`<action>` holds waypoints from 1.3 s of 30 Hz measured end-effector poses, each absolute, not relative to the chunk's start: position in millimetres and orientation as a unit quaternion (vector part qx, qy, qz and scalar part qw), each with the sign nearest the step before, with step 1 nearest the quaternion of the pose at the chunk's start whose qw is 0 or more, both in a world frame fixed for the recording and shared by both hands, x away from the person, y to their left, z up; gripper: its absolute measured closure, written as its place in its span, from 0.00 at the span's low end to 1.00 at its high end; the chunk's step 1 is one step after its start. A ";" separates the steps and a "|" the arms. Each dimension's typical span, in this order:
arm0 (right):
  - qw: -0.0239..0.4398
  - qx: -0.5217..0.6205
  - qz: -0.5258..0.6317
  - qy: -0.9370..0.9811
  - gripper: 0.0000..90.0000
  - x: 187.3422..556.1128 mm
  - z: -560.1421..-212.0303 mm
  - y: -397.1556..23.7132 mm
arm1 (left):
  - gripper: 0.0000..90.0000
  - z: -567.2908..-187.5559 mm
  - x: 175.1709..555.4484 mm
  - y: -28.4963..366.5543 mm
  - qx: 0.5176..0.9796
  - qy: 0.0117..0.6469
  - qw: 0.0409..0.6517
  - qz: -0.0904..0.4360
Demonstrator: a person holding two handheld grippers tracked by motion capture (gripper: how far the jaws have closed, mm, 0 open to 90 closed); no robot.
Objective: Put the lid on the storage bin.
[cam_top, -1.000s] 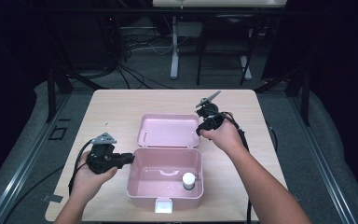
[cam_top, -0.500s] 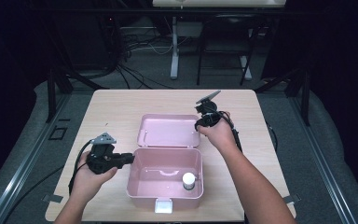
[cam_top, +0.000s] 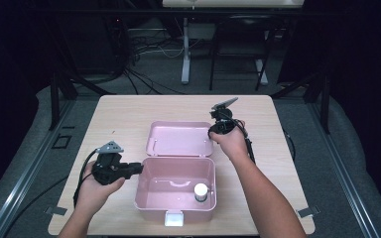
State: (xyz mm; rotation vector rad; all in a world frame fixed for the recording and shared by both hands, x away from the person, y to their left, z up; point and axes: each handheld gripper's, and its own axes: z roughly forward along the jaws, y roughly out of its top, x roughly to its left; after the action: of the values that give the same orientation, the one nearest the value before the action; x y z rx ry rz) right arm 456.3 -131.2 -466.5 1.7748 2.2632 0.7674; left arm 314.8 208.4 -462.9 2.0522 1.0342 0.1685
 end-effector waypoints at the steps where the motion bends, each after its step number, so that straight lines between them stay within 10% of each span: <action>1: 0.080 0.596 0.257 0.757 0.87 457.2 -467.3 -131.5 | 0.89 -463.1 315.2 208.5 0.813 0.410 0.407 0.068; 39: 0.099 0.614 0.271 0.734 0.94 457.3 -453.3 -140.6 | 0.88 -464.7 311.8 199.4 0.814 0.402 0.414 0.066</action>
State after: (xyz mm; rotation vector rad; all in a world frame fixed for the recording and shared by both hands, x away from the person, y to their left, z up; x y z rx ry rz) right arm 457.3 -140.6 -453.3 1.8173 2.1721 0.8022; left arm 311.8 199.4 -464.7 2.0453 1.0098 0.1647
